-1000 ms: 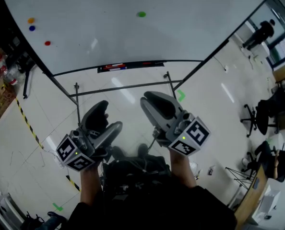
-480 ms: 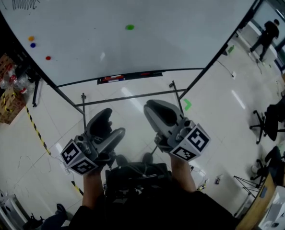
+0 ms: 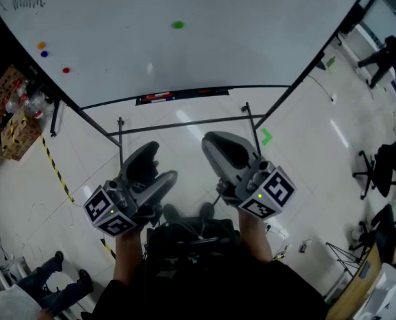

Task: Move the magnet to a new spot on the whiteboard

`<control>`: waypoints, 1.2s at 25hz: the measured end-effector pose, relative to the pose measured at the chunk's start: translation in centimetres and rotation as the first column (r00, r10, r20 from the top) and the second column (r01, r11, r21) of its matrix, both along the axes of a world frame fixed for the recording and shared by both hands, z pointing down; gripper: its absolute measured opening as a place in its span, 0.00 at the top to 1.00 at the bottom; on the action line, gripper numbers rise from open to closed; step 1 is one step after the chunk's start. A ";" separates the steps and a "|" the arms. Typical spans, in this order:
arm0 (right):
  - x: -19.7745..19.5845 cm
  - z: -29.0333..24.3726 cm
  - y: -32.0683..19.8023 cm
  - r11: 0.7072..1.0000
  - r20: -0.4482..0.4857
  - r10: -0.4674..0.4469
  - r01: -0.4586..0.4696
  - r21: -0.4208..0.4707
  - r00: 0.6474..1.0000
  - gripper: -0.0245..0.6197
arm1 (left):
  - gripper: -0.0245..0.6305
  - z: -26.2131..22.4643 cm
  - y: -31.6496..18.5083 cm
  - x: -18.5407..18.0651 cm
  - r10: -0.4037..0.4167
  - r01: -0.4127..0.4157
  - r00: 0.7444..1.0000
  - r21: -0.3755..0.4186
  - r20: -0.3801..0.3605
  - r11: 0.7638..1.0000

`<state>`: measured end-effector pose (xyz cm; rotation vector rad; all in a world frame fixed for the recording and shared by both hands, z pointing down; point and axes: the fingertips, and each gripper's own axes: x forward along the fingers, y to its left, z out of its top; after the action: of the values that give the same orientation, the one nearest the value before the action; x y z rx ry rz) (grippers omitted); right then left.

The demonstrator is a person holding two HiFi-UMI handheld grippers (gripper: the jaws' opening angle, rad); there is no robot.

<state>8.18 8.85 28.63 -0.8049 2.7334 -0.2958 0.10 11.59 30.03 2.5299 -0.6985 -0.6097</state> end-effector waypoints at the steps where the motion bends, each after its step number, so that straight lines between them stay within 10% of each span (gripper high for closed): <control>1: 0.1 -0.1 0.1 1.000 0.000 -0.002 0.002 0.002 1.000 0.89 | 0.45 0.0 0.0 0.2 0.000 0.000 1.000 0.001 0.002 1.000; 30: -0.3 0.4 0.4 1.000 -0.023 -0.014 0.014 -0.005 1.000 0.93 | 0.45 0.4 -0.1 0.5 0.012 -0.012 1.000 -0.008 -0.004 1.000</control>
<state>7.90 9.29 29.03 -0.7949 2.7617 -0.2976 0.61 11.52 30.38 2.5230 -0.6829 -0.6066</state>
